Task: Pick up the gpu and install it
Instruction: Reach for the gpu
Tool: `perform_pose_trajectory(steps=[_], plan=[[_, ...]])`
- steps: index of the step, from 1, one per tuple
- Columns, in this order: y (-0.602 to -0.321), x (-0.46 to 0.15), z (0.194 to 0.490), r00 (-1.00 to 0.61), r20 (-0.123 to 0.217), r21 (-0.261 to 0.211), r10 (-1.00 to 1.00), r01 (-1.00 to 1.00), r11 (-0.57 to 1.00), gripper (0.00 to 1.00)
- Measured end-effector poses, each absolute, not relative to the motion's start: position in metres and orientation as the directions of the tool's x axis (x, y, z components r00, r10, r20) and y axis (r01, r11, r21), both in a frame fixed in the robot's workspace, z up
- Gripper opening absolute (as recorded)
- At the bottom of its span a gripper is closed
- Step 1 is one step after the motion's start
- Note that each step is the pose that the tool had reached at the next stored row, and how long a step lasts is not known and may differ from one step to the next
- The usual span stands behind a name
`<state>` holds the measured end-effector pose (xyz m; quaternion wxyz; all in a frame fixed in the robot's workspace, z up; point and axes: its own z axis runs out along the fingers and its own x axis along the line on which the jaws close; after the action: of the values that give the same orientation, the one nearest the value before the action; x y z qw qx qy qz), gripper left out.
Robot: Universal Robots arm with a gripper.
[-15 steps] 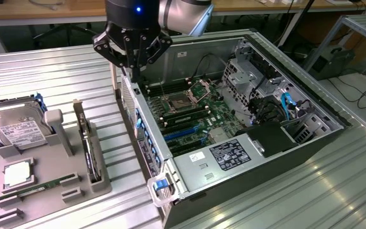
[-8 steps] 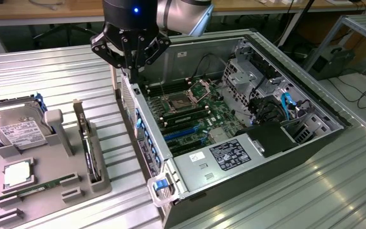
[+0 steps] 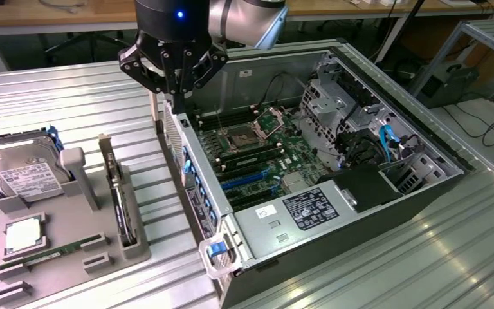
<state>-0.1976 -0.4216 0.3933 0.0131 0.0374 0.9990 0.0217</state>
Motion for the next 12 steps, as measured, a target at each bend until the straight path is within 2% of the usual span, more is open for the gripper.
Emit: perform_pose_trajectory(steps=[12], plan=[[-0.4234,-0.2032,0.3933,-0.997,-0.024,0.044,0.075,0.074,0.996,0.11]])
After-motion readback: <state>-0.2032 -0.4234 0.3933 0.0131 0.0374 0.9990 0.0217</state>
